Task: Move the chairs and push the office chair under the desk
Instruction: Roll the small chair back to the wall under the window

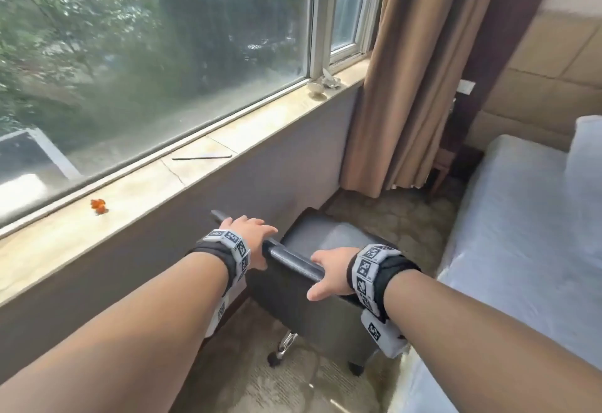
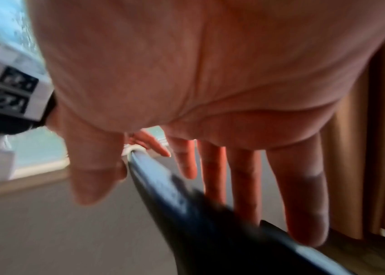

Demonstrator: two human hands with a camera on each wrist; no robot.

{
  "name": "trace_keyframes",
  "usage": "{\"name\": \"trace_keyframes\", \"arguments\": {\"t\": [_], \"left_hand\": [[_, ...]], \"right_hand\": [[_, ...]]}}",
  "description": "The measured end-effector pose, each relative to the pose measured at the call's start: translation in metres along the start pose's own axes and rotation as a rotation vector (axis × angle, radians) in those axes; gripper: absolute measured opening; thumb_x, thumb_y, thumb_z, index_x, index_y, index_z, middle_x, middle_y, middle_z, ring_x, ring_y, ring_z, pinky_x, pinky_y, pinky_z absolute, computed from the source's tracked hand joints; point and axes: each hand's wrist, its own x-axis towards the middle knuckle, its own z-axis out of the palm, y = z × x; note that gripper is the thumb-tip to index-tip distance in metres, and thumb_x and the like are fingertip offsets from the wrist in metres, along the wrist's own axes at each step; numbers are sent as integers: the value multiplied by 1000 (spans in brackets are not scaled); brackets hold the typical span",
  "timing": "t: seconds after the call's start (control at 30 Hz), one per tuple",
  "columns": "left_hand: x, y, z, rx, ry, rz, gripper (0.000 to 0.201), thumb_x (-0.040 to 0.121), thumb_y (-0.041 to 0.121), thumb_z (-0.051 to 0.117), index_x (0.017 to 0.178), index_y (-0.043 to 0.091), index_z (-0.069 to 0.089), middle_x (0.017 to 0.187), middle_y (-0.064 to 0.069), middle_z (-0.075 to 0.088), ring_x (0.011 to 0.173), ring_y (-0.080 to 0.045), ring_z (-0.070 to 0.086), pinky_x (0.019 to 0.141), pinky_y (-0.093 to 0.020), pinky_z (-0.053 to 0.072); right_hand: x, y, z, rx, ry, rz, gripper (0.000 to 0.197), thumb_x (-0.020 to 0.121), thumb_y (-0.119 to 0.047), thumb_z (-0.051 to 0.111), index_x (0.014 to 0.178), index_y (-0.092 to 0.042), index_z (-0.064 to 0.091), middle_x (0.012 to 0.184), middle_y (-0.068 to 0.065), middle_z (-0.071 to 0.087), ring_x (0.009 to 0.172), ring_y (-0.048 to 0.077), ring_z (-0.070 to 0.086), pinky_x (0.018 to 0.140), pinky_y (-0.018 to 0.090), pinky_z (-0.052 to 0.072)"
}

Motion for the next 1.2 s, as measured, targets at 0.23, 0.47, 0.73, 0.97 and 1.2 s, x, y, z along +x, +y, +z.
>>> {"name": "trace_keyframes", "arguments": {"t": [0.23, 0.47, 0.73, 0.97, 1.2], "left_hand": [[34, 17, 7, 13, -12, 49, 60, 78, 72, 67, 135, 60, 52, 144, 21, 52, 143, -29, 37, 116, -69, 6], [56, 10, 1, 10, 8, 61, 54, 79, 75, 66, 130, 63, 55, 125, 18, 59, 131, -26, 47, 117, -65, 13], [71, 3, 9, 18, 78, 80, 56, 77, 80, 65, 129, 61, 57, 122, 20, 64, 128, -23, 52, 119, -58, 18], [70, 9, 16, 23, 175, 66, 54, 74, 82, 63, 124, 59, 60, 109, 22, 64, 116, -19, 55, 109, -46, 27], [53, 13, 31, 31, 209, 47, 54, 72, 83, 59, 120, 58, 62, 106, 21, 67, 112, -19, 58, 106, -46, 29]], "right_hand": [[10, 34, 21, 4, 51, 86, 46, 93, -51, 55, 133, -28, 57, 118, 5, 70, 108, 32, 66, 86, 39, 51], [19, 38, 19, -20, 133, 99, 42, 99, -55, 50, 133, -32, 57, 121, 2, 71, 113, 31, 66, 78, 36, 41], [26, 37, 15, -23, 150, 127, 41, 100, -57, 48, 132, -33, 57, 118, -1, 70, 112, 30, 65, 78, 36, 39], [21, 40, 26, 102, 224, 192, 43, 96, -62, 51, 133, -41, 59, 108, -7, 72, 102, 25, 67, 82, 35, 51], [7, 37, 47, 255, 282, 237, 47, 92, -63, 60, 134, -41, 61, 101, -10, 64, 99, 22, 62, 80, 34, 50]]}}
